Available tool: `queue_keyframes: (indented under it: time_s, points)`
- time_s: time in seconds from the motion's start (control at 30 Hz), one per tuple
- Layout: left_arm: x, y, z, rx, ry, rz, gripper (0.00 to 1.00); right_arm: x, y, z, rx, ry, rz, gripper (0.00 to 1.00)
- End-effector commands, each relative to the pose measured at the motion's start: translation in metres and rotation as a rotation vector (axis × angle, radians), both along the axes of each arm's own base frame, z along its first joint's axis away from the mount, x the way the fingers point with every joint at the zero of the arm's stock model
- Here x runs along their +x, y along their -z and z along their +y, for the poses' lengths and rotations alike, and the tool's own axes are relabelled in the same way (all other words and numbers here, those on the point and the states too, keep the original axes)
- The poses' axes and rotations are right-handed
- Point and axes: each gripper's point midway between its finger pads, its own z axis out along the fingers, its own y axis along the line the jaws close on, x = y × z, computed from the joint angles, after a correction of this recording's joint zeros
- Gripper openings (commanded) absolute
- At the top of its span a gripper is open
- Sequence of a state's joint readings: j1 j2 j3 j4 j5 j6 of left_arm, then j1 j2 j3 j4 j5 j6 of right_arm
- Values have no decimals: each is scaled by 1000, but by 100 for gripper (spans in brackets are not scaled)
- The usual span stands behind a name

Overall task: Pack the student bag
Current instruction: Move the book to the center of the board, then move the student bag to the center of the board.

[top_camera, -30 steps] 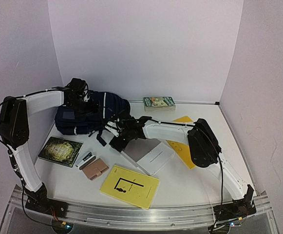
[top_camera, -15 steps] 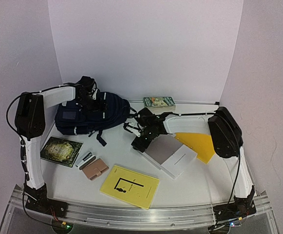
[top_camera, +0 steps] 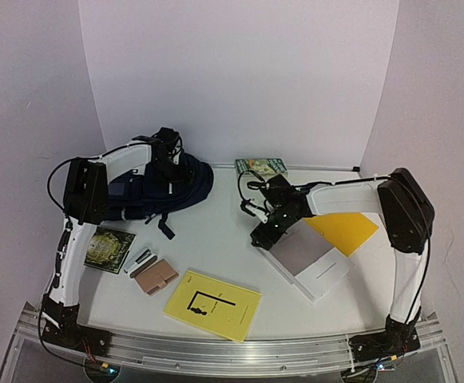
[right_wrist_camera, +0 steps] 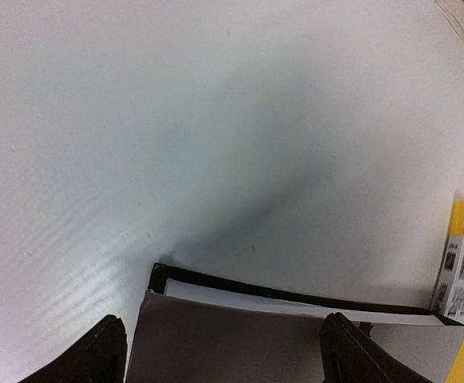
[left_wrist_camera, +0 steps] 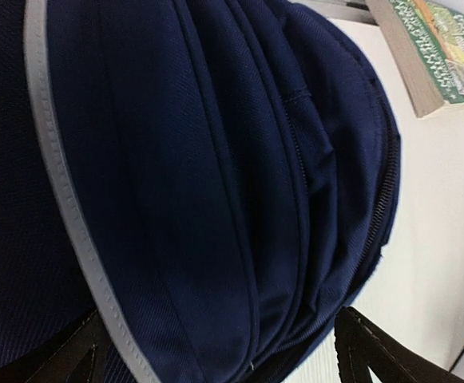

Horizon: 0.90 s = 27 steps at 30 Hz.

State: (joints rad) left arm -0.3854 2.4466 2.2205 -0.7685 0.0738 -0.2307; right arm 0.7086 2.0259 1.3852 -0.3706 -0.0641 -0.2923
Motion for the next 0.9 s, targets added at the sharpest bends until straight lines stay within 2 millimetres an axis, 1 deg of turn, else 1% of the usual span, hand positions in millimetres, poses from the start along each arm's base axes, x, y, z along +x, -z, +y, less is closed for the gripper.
queue_keyframes:
  time_s: [0.0, 0.07, 0.13, 0.2, 0.27, 0.37, 0.47, 0.57, 0.63, 0.73, 0.8, 0.87]
  points:
    - [8, 8, -7, 39, 29, -10, 95, -34, 24, -56, -95, 75, 159, 84]
    - [7, 17, -13, 36, 46, 4, 90, -38, 22, -64, -96, 85, 160, 85]
    - [4, 26, -19, 27, 72, 21, 83, -41, 18, -71, -91, 97, 161, 85]
    - [-2, 31, -31, 22, 125, 25, 72, -40, 11, -76, -71, 119, 159, 87]
    - [-11, 39, -44, 45, 185, 28, 63, -41, 3, -77, -36, 126, 164, 91]
    - [-29, 48, -65, 57, 285, 49, 54, -40, -14, -71, 32, 132, 162, 98]
    - [-52, 57, -83, 42, 384, 82, 47, -37, -34, -61, 104, 137, 155, 98]
    - [-70, 55, -95, 30, 462, 88, 43, -31, -52, -48, 173, 139, 154, 98]
    - [-76, 37, -99, -6, 471, 68, 44, -25, -63, -40, 212, 142, 148, 98]
    - [-76, 4, -98, -14, 456, -29, 49, -17, -76, -33, 254, 156, 142, 98]
    - [-73, -16, -93, 2, 428, -93, 57, -12, -82, -32, 280, 170, 143, 98]
    - [-70, -42, -89, 7, 403, -147, 65, -8, -88, -32, 310, 181, 149, 98]
